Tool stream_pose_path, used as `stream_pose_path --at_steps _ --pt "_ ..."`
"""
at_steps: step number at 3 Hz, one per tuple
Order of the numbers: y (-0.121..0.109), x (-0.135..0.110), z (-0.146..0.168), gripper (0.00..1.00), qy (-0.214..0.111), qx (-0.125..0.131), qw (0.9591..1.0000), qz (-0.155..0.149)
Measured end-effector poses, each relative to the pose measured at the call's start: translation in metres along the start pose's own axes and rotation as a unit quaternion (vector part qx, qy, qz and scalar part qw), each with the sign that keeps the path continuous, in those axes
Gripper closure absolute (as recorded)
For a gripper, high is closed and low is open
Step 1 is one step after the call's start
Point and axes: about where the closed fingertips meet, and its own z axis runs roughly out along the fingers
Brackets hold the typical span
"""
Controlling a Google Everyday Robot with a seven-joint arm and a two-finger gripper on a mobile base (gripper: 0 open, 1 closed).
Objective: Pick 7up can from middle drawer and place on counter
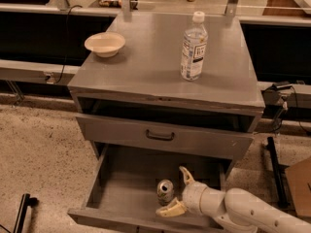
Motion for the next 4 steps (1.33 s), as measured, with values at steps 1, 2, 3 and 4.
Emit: stream_pose_path --at_steps 1,2,3,4 --pt "-0.014 0.019 0.023 0.00 -0.005 0.003 0.9998 0.018" --pt "-0.021 0.040 0.041 0.00 0.002 0.009 0.9997 0.022" --pt "-0.023 0.051 0.047 0.18 0.004 0.016 0.9996 0.023" --pt "-0.024 0.052 0.049 0.42 -0.007 0.017 0.9996 0.020"
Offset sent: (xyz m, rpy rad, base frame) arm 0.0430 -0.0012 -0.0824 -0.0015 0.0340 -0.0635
